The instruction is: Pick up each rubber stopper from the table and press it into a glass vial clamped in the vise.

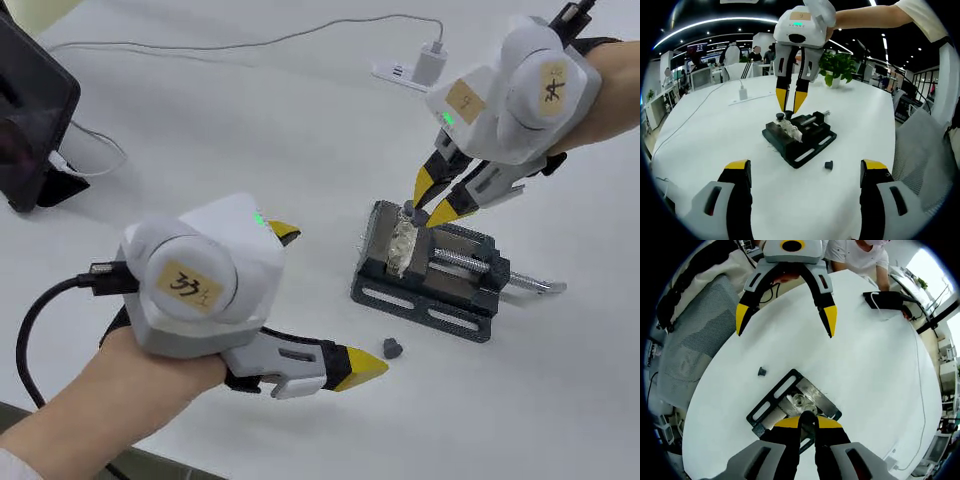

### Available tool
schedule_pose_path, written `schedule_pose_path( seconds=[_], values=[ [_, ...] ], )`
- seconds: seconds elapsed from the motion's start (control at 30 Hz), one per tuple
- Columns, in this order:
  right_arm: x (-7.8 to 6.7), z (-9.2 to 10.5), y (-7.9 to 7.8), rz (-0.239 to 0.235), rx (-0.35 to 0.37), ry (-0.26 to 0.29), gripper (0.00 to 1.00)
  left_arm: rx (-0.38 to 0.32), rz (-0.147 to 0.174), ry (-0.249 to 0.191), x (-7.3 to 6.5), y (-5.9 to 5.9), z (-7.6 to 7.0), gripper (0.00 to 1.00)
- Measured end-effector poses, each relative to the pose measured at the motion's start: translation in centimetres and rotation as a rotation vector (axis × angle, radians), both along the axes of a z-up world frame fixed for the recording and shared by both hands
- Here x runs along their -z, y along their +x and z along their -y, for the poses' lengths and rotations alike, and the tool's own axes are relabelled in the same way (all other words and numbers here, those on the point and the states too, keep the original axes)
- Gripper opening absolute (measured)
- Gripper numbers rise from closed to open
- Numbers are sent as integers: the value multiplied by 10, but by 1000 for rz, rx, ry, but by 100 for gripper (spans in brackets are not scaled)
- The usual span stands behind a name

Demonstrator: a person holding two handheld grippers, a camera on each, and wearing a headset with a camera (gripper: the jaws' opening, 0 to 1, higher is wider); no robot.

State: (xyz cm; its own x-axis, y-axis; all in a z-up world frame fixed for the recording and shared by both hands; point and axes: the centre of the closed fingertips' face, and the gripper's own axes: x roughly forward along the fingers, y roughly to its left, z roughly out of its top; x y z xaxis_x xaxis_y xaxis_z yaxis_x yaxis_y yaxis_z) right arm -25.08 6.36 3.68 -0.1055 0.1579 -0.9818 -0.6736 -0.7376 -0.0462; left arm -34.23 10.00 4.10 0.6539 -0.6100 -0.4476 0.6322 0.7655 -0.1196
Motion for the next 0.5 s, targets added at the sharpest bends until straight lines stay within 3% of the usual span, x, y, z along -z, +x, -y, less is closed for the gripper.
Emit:
schedule_pose_path(
  seconds=[0.5],
  values=[
    [7, -3, -3, -20, 13, -14, 5, -9, -20, -13, 6, -3, -2, 87]
  ],
)
